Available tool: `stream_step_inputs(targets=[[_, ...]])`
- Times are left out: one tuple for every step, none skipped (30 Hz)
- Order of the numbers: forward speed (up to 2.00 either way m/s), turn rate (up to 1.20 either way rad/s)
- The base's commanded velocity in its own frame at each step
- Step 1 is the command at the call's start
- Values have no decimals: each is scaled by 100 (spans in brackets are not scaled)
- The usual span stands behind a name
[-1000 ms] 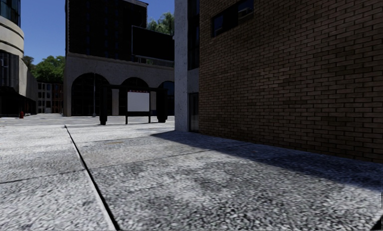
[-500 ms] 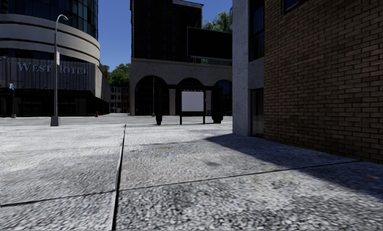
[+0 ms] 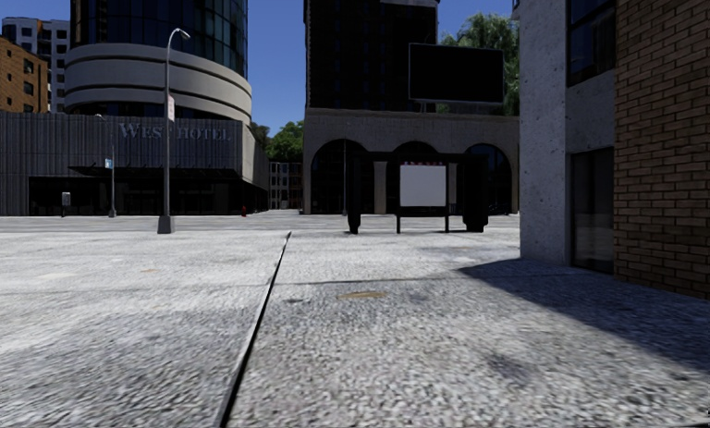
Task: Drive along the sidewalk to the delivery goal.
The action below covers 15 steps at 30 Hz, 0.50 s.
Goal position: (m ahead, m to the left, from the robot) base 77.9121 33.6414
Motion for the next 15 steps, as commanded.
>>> stream_step_inputs(targets=[[200,0],[200,0],[200,0],[200,0],[200,0],[200,0],[200,0],[200,0],[200,0],[200,0],[200,0],[200,0],[200,0],[200,0],[200,0]])
